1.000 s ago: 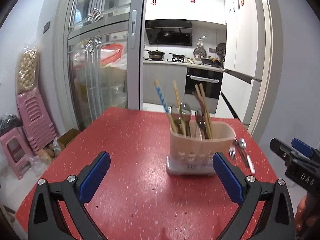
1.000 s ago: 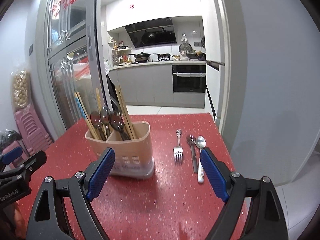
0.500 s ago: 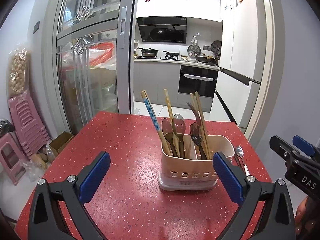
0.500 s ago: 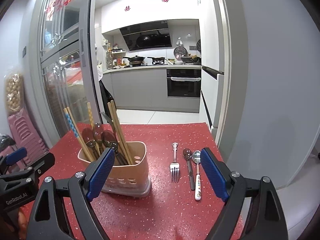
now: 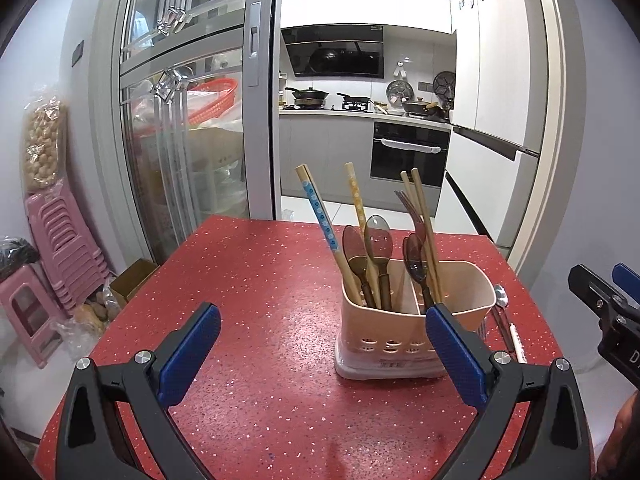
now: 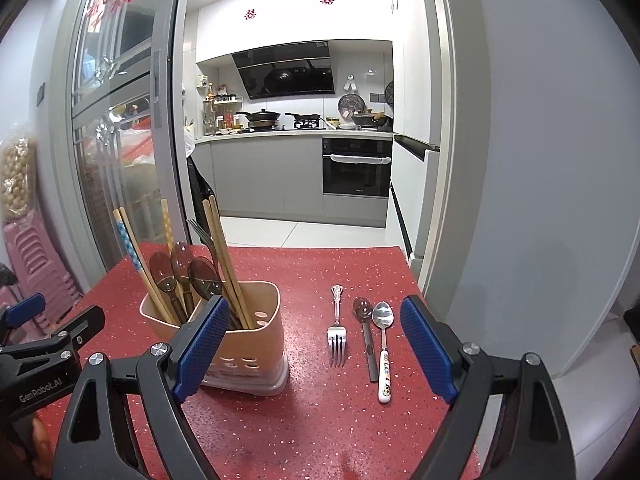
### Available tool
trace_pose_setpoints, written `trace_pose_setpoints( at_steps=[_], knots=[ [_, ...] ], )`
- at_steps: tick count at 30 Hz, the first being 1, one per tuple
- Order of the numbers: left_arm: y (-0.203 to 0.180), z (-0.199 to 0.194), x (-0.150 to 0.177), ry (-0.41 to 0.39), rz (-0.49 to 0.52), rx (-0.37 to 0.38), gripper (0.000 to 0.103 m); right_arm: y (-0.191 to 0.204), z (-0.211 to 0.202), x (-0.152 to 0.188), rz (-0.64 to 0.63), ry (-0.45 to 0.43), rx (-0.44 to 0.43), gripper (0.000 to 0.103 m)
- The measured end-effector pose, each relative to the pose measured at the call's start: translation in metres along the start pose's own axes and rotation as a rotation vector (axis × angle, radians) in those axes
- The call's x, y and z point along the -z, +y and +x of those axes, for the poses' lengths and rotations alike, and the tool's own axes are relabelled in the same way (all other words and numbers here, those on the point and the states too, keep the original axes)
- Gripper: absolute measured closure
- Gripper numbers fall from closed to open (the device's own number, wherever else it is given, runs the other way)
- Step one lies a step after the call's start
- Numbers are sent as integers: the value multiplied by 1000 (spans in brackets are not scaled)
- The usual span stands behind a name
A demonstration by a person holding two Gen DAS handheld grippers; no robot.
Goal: Organize utensils
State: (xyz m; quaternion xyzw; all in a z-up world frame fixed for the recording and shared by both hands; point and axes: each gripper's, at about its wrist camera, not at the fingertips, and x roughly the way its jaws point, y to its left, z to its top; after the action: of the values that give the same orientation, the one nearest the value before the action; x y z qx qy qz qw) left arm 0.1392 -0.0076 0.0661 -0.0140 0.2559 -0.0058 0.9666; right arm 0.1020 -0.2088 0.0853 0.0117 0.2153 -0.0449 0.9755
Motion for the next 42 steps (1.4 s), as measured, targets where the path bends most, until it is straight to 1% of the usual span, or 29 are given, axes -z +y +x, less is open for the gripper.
trace_pose_setpoints(
  at_steps=[5, 14, 20, 24, 30, 35, 42],
  knots=[
    [0, 1, 2, -8, 5, -13, 0, 0, 3, 2, -2, 3, 5, 13],
    [2, 0, 2, -40, -15, -5, 0, 2, 9, 6, -10, 9, 19, 13],
    [1, 8, 5, -19, -18, -10, 0, 5, 17, 9, -24, 21, 44, 13],
    [4, 13, 6, -2, -33, -6, 0, 3, 21, 9, -16, 32, 42, 13],
    [4, 16, 7, -6, -32, -12, 0, 0, 26, 9, 11, 50, 31, 13],
    [4, 13, 8, -19, -25, -13, 0, 2, 26, 9, 4, 44, 30, 13],
    [2, 14, 8, -17, -16, -14, 0, 2, 26, 8, 6, 41, 30, 13]
  ],
)
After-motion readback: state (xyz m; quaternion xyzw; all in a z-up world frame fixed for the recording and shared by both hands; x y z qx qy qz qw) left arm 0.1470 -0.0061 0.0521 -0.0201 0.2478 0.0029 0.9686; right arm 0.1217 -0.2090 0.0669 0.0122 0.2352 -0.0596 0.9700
